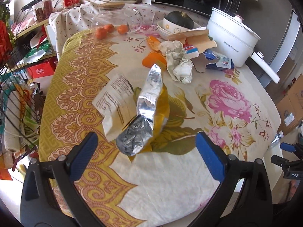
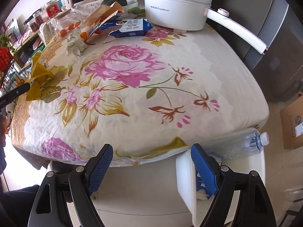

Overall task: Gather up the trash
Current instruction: 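Grasp the silver-gold snack bag on the table with the left tool, then grasp the white printed snack bag with the right tool while the left tool holds its bag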

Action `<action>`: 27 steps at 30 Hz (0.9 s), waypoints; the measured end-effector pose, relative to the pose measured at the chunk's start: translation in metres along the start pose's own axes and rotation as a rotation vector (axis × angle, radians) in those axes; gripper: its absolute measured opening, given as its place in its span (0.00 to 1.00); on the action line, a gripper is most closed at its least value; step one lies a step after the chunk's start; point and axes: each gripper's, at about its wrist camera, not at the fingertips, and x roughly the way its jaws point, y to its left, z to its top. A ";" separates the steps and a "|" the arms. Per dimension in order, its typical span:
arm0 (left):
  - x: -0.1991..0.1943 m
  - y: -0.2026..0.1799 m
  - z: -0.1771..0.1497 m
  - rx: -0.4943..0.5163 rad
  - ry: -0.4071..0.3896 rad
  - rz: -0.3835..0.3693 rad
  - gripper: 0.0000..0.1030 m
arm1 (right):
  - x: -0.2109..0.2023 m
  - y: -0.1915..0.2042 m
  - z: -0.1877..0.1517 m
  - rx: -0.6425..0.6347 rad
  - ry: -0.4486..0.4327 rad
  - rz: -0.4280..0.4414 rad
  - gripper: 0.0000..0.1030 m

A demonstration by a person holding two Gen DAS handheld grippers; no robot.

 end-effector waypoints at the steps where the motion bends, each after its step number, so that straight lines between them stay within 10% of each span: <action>1: 0.003 0.000 0.001 0.020 0.001 -0.002 0.96 | 0.002 0.002 0.001 0.001 0.003 0.001 0.83; 7: 0.022 -0.007 -0.002 0.126 0.030 0.015 0.78 | 0.011 0.007 0.005 0.005 0.016 0.000 0.83; 12: 0.037 -0.001 -0.003 0.121 0.080 0.004 0.32 | 0.016 0.010 0.008 0.017 0.016 0.005 0.83; 27: -0.038 0.028 -0.002 -0.036 -0.069 -0.112 0.17 | 0.004 0.074 0.028 0.049 -0.185 0.114 0.83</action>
